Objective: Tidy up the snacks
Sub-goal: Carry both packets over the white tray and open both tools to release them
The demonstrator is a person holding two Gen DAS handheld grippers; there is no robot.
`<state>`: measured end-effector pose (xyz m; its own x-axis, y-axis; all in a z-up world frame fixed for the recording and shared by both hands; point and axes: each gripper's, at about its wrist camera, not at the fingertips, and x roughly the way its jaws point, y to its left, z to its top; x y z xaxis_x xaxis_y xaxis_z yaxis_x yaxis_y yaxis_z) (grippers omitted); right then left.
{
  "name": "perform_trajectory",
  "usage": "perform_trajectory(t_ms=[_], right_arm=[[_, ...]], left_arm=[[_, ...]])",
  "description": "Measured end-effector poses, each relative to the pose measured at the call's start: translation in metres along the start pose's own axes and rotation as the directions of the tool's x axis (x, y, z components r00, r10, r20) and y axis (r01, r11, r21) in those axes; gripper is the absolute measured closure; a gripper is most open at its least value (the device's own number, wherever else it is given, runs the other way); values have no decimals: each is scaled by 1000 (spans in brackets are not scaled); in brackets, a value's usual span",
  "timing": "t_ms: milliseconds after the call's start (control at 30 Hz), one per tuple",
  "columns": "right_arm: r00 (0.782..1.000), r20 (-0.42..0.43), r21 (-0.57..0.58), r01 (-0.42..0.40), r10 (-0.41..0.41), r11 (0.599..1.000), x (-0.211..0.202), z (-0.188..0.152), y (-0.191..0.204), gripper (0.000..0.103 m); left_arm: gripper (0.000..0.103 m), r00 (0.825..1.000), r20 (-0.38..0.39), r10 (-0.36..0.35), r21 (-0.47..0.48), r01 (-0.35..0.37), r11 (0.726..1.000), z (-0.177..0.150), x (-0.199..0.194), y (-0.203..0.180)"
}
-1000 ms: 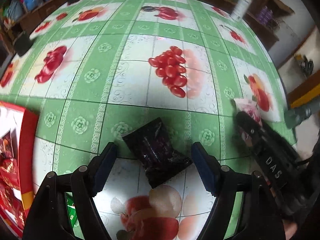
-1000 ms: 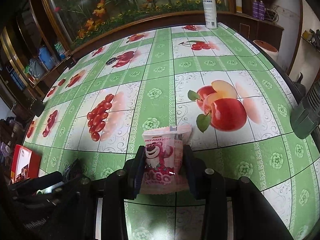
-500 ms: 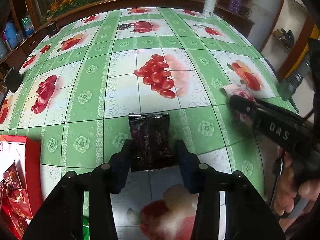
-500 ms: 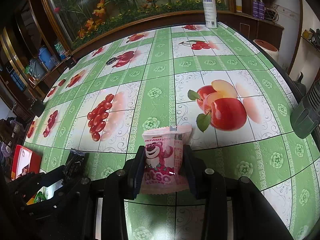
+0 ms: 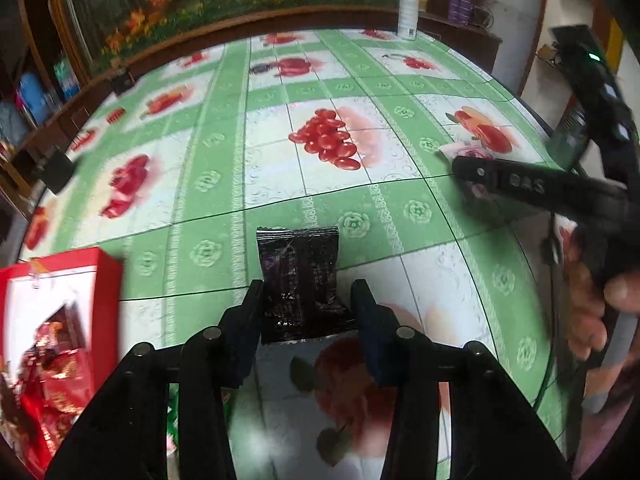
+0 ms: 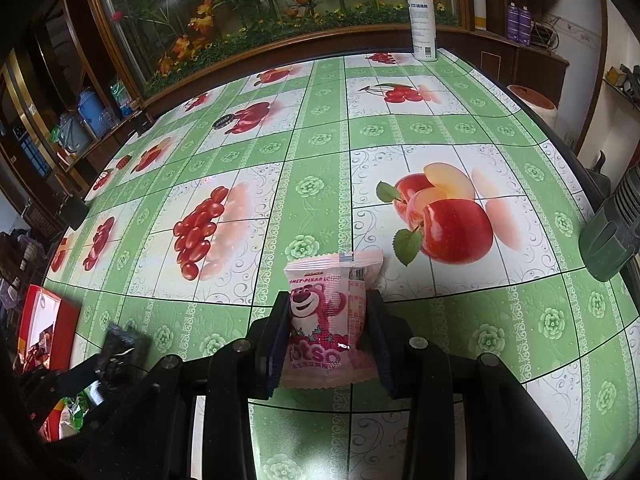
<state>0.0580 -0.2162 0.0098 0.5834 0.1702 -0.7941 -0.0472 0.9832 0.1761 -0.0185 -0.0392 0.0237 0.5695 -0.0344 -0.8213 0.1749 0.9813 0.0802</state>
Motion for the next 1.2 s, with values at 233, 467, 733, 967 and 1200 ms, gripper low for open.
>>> perform_trajectory(t_ms=[233, 467, 733, 967, 1200], right_arm=[[1000, 11, -22, 14, -14, 1000, 0, -1, 2, 64], [999, 31, -54, 37, -36, 998, 1, -3, 6, 64], [996, 60, -82, 76, -71, 994, 2, -6, 11, 64], [993, 73, -44, 95, -92, 994, -2, -10, 10, 65], [995, 55, -36, 90, -88, 995, -12, -27, 24, 65]], left_arm=[[62, 990, 123, 75, 44, -81, 996, -13, -38, 3], [62, 979, 169, 111, 25, -117, 993, -25, -61, 22], [62, 975, 184, 126, -23, -123, 992, -40, -75, 49], [62, 972, 205, 115, -62, -104, 993, -54, -85, 68], [62, 970, 225, 88, -102, -66, 993, -77, -103, 93]])
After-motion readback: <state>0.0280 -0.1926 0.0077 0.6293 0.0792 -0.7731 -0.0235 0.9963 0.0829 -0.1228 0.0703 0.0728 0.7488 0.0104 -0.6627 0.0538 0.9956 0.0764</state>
